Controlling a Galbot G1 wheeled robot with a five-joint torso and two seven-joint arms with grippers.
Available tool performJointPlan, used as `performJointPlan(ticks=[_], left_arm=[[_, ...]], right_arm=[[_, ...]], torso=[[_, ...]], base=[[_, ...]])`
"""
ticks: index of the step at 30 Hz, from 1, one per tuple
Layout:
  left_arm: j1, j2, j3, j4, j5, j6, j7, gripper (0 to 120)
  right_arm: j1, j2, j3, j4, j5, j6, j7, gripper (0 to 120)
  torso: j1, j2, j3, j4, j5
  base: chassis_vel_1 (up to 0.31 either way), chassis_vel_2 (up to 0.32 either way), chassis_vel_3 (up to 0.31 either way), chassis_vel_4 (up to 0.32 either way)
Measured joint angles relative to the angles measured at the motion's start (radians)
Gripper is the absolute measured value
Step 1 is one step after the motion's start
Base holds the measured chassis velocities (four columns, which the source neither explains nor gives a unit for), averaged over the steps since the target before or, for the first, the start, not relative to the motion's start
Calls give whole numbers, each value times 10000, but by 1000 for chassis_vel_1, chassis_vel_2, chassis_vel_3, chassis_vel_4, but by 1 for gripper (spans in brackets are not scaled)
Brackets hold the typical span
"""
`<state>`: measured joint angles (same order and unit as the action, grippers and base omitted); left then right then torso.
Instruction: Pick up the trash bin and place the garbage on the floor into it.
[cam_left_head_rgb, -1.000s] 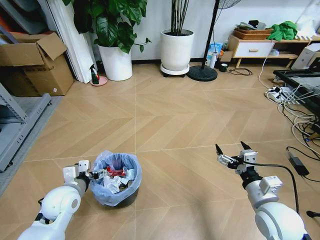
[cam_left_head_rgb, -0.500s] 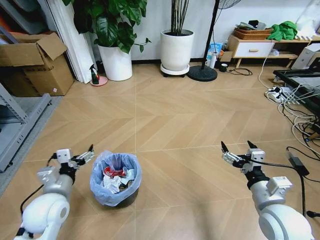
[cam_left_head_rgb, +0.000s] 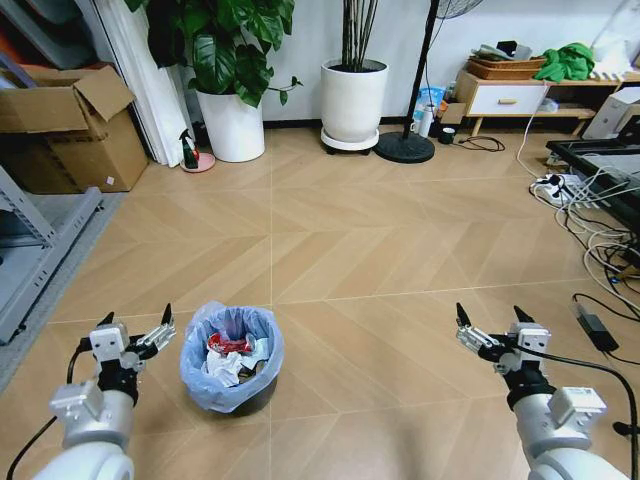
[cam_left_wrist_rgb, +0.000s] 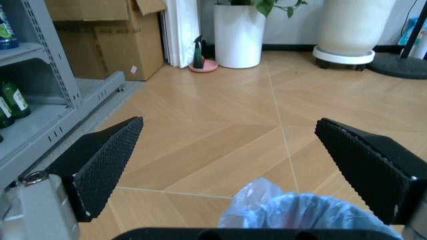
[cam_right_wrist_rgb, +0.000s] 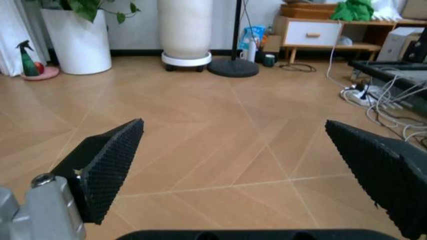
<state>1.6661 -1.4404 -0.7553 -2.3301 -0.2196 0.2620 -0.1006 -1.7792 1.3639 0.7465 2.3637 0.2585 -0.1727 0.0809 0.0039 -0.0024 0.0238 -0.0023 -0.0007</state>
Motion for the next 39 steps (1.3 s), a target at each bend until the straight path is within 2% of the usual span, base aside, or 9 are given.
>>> performJointPlan(ticks=[7, 39], left_arm=[[97, 68, 198, -213, 36, 331, -340, 100], [202, 168, 867, -86, 252, 364, -424, 100]], right_arm=[[-14, -36, -2, 99, -159, -63, 86, 100], [7, -59, -23, 89, -153, -67, 99, 100]], torso=[[0, 0, 1, 1, -2], [1, 0, 1, 0, -2]], base=[[0, 0, 0, 0], [0, 0, 0, 0]])
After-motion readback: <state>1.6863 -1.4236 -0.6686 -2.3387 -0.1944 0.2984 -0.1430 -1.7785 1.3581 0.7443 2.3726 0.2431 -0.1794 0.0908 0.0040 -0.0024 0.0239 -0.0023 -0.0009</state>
